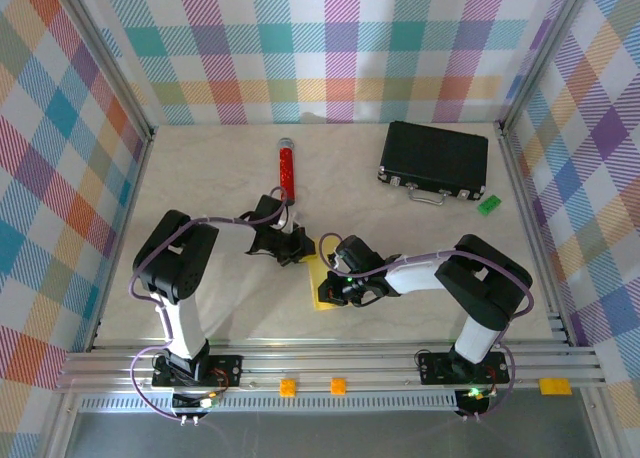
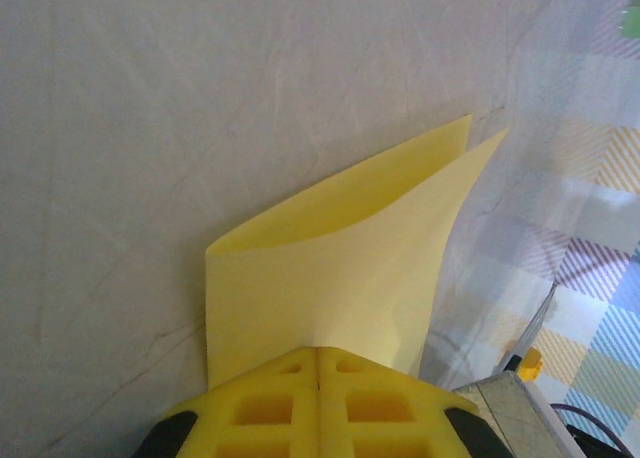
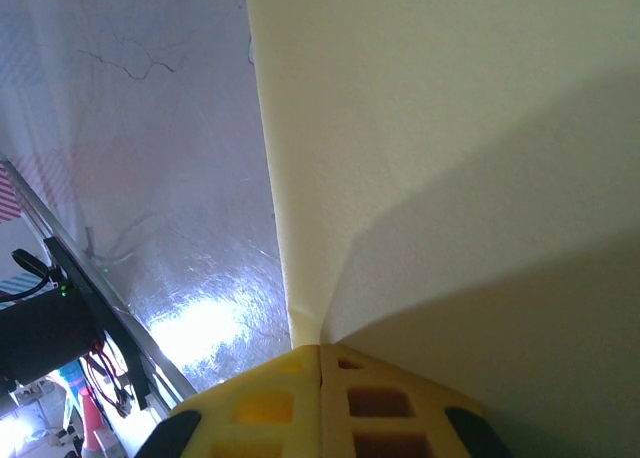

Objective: Fold a paper plane with a square sheet of paper (pick it up from the middle)

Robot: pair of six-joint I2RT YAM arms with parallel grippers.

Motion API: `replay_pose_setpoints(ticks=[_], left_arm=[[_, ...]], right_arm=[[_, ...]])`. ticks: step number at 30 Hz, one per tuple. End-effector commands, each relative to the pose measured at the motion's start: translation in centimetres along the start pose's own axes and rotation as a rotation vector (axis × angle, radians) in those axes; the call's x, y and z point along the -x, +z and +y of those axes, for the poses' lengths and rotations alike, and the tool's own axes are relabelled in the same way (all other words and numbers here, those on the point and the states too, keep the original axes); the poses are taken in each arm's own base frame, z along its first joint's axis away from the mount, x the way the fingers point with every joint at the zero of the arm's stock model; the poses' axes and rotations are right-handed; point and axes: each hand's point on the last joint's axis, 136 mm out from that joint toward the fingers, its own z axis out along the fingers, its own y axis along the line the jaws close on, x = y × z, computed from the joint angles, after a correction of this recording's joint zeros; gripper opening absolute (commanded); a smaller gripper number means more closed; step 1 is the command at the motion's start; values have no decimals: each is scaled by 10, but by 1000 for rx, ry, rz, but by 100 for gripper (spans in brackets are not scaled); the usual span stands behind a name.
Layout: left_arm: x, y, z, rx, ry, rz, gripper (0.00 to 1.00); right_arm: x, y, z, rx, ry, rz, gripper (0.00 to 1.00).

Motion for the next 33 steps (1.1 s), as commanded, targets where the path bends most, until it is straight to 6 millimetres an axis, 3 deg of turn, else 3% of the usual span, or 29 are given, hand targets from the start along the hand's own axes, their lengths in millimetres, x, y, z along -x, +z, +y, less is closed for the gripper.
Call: replay_pose_setpoints(ticks=[1,13,27,33], left_arm=[[42,-8,30,123,5,-142,7],[60,-15,27,129,8,-186,8],[77,-29,43,251,-58,-267,7],[75,-34,27,191,-49,-271,7]], right_arm=[[-28,2,-42,-144,72,83,2],[-32,2,-46,-151,68,99,2],[-35,4,-47,-140,61,115,1],[-34,5,-43,-123,51,114,2]])
